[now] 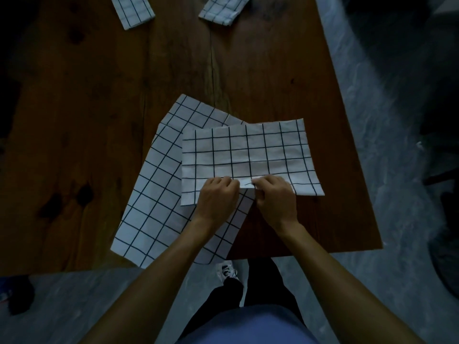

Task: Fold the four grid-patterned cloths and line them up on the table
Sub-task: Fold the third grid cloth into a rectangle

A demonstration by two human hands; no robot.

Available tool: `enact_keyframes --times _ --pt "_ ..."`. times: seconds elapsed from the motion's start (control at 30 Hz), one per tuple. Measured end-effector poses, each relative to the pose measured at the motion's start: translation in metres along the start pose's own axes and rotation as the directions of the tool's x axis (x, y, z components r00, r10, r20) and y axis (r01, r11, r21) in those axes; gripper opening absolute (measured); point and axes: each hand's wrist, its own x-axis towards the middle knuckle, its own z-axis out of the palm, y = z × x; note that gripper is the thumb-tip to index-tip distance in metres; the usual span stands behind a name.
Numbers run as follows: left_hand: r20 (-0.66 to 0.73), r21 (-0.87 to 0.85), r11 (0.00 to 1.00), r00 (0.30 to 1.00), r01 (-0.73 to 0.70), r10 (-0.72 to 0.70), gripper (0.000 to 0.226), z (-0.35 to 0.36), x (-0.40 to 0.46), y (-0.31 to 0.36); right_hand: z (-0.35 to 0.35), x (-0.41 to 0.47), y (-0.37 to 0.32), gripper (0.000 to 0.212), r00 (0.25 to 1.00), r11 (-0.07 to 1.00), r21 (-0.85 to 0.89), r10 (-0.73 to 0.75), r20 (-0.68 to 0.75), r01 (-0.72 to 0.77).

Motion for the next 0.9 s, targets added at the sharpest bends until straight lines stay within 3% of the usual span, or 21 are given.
enact_keyframes --times 0.2,0.33,0.47,0.6,0.73,0.8,0.9 --pt "-0.092 -0.099 0.989 0.988 0.114 -0.123 0.018 -0.022 0.015 0.018 -0.027 0.015 -0.013 0.016 0.999 1.000 -0.002 0.023 -0.036 -0.023" --pt "-0.033 -0.184 0.971 0.986 0.155 -0.163 0.025 -0.043 0.018 0.035 -0.052 0.033 -0.029 0.020 0.993 0.995 0.082 0.057 -0.102 -0.049" --pt "-0.037 -0.414 0.882 0.964 0.225 -0.263 0.033 -0.075 0.029 0.043 -0.078 0.055 -0.041 0.019 0.987 0.968 0.238 0.112 -0.113 -0.083" --pt "-0.022 -0.623 0.730 0.927 0.281 -0.375 0.038 -0.104 0.042 0.032 -0.104 0.071 -0.053 0.021 0.988 0.965 0.260 0.015 -0.154 0.026" --pt "-0.121 -0.575 0.772 0.905 0.270 -0.407 0.019 -0.128 0.054 0.018 -0.127 0.084 -0.061 0.021 0.977 0.954 0.248 -0.131 -0.170 0.171" --pt "-0.155 -0.535 0.776 0.864 0.334 -0.479 0.028 -0.133 0.062 0.009 -0.135 0.089 -0.063 0.020 0.973 0.945 0.253 -0.175 -0.148 0.208" --pt "-0.114 -0.452 0.761 0.816 0.466 -0.567 0.048 -0.135 0.074 -0.005 -0.149 0.090 -0.069 0.041 0.974 0.938 0.277 -0.174 -0.142 0.208"
